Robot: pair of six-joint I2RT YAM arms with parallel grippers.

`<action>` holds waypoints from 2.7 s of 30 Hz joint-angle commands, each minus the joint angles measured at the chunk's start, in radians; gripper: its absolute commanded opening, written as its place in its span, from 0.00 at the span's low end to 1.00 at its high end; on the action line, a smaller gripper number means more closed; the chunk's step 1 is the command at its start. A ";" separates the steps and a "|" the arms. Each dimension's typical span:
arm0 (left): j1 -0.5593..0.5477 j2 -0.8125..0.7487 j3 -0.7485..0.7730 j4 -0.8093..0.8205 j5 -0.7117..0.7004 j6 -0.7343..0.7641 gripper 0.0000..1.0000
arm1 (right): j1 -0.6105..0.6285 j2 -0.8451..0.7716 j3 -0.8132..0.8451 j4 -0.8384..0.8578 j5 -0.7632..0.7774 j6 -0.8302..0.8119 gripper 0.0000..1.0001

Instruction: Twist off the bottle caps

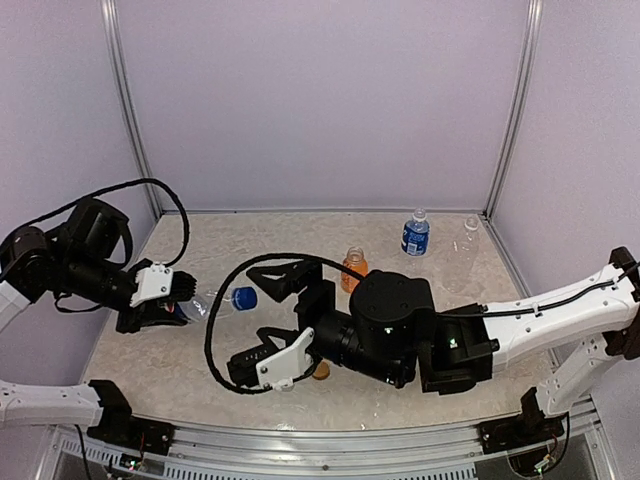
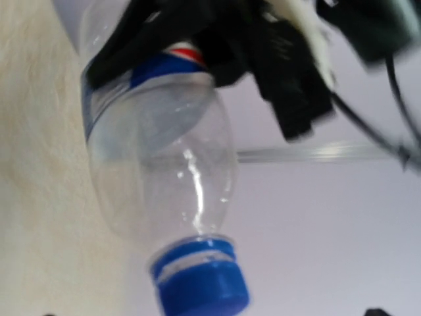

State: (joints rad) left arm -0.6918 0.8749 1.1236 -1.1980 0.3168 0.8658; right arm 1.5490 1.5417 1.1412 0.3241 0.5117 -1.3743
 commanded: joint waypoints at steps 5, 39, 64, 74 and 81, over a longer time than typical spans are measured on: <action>0.015 -0.037 -0.130 0.572 -0.425 0.035 0.23 | -0.378 -0.028 0.320 -0.405 -0.578 1.402 0.99; -0.021 -0.018 -0.194 0.712 -0.509 0.133 0.23 | -0.510 0.201 0.474 -0.419 -0.864 1.903 0.42; 0.005 0.000 0.067 0.081 0.061 -0.072 0.22 | -0.274 0.113 0.518 -0.684 -0.668 1.038 0.00; -0.008 0.003 0.036 -0.047 0.064 0.021 0.22 | -0.035 0.030 0.309 -0.464 0.059 0.210 0.00; -0.010 -0.021 -0.052 -0.025 -0.019 0.056 0.21 | -0.014 -0.031 0.219 -0.328 0.182 0.055 0.00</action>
State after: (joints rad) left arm -0.7052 0.8787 1.1137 -1.1923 0.3378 0.9131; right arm 1.5440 1.5929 1.3830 -0.0891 0.4980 -1.1740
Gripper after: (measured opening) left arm 0.215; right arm 0.267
